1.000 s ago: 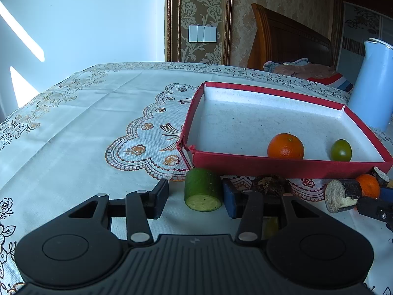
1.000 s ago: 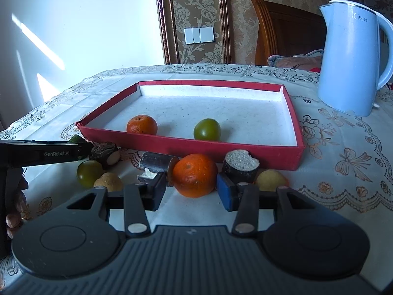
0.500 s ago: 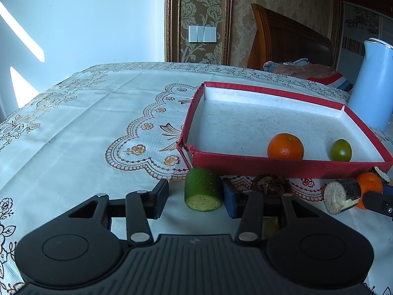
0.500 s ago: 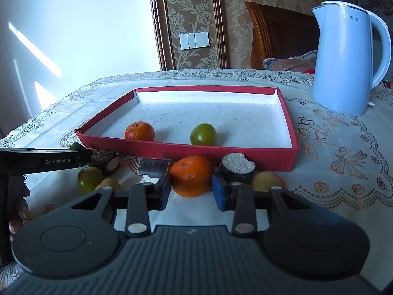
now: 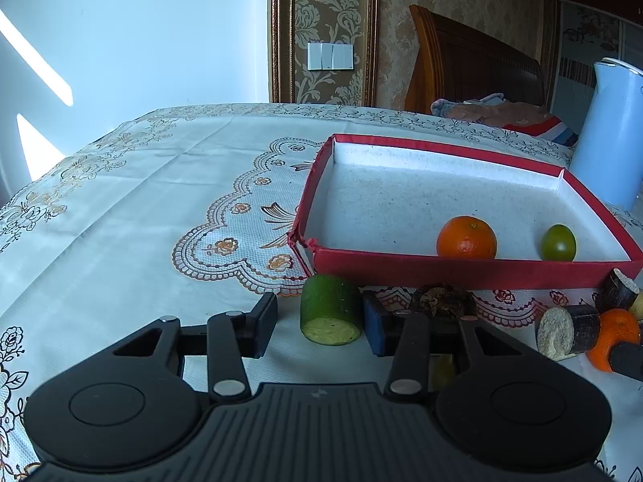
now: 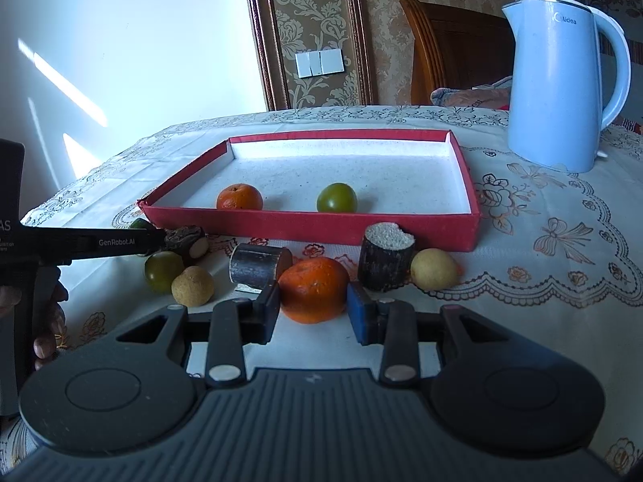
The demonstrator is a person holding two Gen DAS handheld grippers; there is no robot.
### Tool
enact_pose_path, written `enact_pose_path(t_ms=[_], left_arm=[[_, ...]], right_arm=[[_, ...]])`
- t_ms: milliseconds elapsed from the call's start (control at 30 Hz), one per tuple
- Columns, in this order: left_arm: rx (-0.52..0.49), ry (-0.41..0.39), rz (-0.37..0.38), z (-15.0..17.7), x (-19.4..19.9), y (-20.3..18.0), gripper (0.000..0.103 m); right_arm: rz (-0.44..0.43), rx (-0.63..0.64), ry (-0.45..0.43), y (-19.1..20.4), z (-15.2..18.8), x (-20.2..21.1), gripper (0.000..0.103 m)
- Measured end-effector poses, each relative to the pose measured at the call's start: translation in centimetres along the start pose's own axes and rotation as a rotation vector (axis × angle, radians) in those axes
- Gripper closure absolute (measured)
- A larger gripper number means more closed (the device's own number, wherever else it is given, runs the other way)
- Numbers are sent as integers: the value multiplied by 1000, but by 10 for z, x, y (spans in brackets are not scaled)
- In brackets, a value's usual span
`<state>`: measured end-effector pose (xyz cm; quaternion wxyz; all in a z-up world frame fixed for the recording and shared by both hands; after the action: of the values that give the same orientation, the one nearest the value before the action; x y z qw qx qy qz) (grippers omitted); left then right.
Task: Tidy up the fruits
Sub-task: 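Grasp the cucumber slice with the left tool while the right tool approaches another tangerine, then carry the cucumber slice into the tray while the right tool lifts the tangerine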
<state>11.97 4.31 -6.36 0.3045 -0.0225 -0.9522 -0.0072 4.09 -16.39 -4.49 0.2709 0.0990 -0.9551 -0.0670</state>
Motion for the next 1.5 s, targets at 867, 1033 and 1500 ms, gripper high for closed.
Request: enact_pose_path(t_ms=[867,1033,1500], left_arm=[[16,-25,21,-1,5,2,73],[34,-36,22,-2,8,6,73],[9,-165,39,-9,35,0,73]], right_arm=[[-5,-29,-42,-1,-2,3,69],[-12,-35,-52,-1,-2,5,69],[-46,-48,-76,0,-5,9,69]])
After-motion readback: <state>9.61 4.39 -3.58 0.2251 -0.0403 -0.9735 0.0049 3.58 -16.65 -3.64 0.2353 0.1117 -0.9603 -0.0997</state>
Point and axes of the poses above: each gripper's, at about its wrist camera, not at the fingertips, and x roughly against the way its jaws point, y to its left, z to its underside, the point moved 10 cm from there along -x, roughly the way its jaws point
